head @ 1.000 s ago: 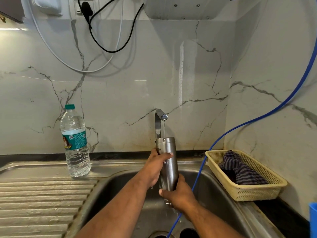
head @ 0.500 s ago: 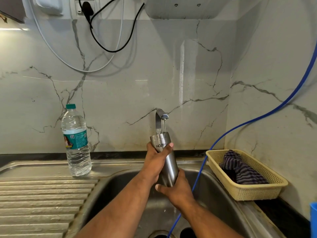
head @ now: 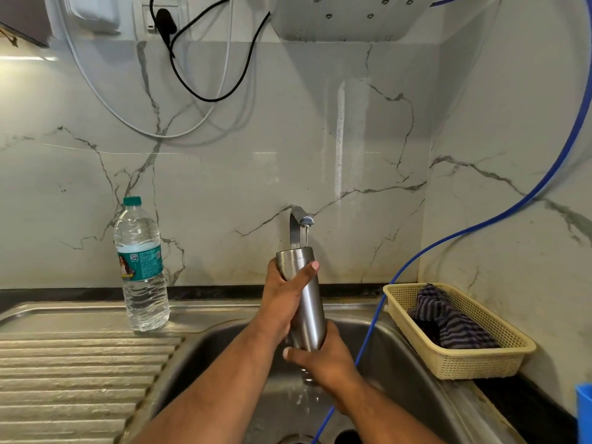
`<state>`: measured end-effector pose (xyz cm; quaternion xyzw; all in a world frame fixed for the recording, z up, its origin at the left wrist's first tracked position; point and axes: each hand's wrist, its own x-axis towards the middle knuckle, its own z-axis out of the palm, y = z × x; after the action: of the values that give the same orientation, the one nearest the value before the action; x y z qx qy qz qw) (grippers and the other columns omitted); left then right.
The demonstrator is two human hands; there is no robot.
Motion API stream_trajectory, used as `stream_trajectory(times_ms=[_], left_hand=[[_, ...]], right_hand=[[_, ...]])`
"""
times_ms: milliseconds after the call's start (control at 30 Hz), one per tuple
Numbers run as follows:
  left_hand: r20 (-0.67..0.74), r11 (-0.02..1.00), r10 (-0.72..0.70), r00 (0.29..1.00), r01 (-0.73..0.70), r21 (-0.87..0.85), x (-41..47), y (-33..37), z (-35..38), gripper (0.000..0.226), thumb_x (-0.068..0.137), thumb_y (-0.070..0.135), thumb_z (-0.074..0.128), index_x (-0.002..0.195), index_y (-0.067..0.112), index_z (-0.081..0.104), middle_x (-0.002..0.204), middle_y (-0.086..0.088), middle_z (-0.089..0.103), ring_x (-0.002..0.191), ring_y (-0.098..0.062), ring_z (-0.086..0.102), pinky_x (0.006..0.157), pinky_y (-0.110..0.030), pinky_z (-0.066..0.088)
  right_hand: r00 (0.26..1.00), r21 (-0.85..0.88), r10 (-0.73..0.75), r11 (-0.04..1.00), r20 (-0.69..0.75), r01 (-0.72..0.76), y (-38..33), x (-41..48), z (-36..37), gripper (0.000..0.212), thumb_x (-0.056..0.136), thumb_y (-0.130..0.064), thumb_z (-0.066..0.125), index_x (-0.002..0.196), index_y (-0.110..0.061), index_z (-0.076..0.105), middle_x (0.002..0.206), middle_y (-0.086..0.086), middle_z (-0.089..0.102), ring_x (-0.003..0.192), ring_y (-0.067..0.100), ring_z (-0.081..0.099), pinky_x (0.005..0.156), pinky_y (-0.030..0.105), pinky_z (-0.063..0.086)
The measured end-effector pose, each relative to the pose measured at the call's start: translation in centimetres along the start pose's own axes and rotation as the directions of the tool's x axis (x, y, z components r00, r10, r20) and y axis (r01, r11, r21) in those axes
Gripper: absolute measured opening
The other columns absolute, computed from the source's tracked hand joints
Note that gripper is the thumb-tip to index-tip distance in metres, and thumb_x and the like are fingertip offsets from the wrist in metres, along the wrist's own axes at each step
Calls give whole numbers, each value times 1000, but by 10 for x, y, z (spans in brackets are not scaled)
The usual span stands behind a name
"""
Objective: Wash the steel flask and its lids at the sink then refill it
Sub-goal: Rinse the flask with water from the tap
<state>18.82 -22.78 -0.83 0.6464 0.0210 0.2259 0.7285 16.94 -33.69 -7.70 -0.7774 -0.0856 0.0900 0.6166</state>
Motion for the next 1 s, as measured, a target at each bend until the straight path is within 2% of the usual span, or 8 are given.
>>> stream_trajectory(times_ms=[67, 133, 267, 433, 533, 667, 800, 1000], left_hand=[[2, 1000, -4, 1000, 4, -21, -2, -2, 7, 68, 81, 43, 82, 135, 38, 41, 117, -2, 62, 105, -23, 64, 83, -41, 58], [52, 999, -10, 999, 12, -30, 0, -3, 6, 73, 79, 42, 85, 138, 37, 42, 121, -4, 63, 108, -24, 64, 88, -44, 58], [152, 995, -14, 988, 28, -92, 10, -1, -11, 84, 59, 39, 95, 133, 34, 56, 125, -17, 66, 112, -37, 66, 88, -51, 60], [252, 975, -51, 966, 103, -195, 10, 3, -22, 84, 65, 40, 90, 136, 10, 56, 114, -24, 71, 96, -32, 72, 77, -43, 59], [80, 993, -47, 996, 55, -100, 8, 2, -13, 84, 61, 49, 93, 131, 21, 56, 115, -19, 71, 99, -32, 71, 77, -44, 61], [-70, 999, 0, 998, -2, -39, 6, -3, 0, 68, 80, 43, 83, 135, 33, 44, 116, -6, 63, 103, -24, 65, 78, -38, 57], [-23, 998, 50, 998, -50, 29, 7, -4, 7, 63, 90, 37, 75, 138, 43, 34, 127, -1, 56, 115, -24, 59, 101, -48, 52], [29, 986, 101, 994, -104, 127, 4, -1, 9, 76, 89, 25, 77, 146, 44, 29, 132, 4, 53, 118, -19, 55, 105, -44, 49]], right_hand=[[997, -25, -7, 1000, -82, 5, 0, 0, 1, 78, 68, -23, 92, 128, -31, 44, 109, 1, 67, 90, 18, 71, 66, 32, 63], [998, 14, 13, 1000, -54, -12, -1, 1, -6, 74, 68, -16, 89, 127, -30, 46, 105, 4, 68, 87, 21, 72, 62, 31, 63], [977, 154, 19, 987, 211, -52, -4, -2, -16, 67, 61, -7, 84, 121, -16, 55, 87, 10, 69, 67, 21, 67, 60, 36, 56], [936, 208, 21, 973, 352, -100, -5, -5, -16, 67, 59, -6, 81, 121, -12, 57, 88, 13, 68, 79, 26, 65, 70, 41, 55], [970, 148, 26, 987, 240, -63, -2, -4, -11, 65, 68, -12, 87, 124, -19, 53, 95, 10, 72, 77, 21, 71, 68, 37, 60], [1000, -75, -11, 997, -20, 10, 6, 4, -4, 71, 70, -27, 92, 127, -22, 49, 108, 4, 68, 89, 18, 72, 63, 28, 60], [997, -217, -43, 976, -71, 27, 10, 7, 3, 87, 66, -36, 90, 139, -26, 43, 121, 0, 60, 103, 18, 66, 88, 40, 61], [1000, -198, 0, 980, -7, -1, 11, 7, -3, 77, 81, -24, 84, 144, -24, 40, 127, 0, 61, 112, 17, 63, 94, 31, 56]])
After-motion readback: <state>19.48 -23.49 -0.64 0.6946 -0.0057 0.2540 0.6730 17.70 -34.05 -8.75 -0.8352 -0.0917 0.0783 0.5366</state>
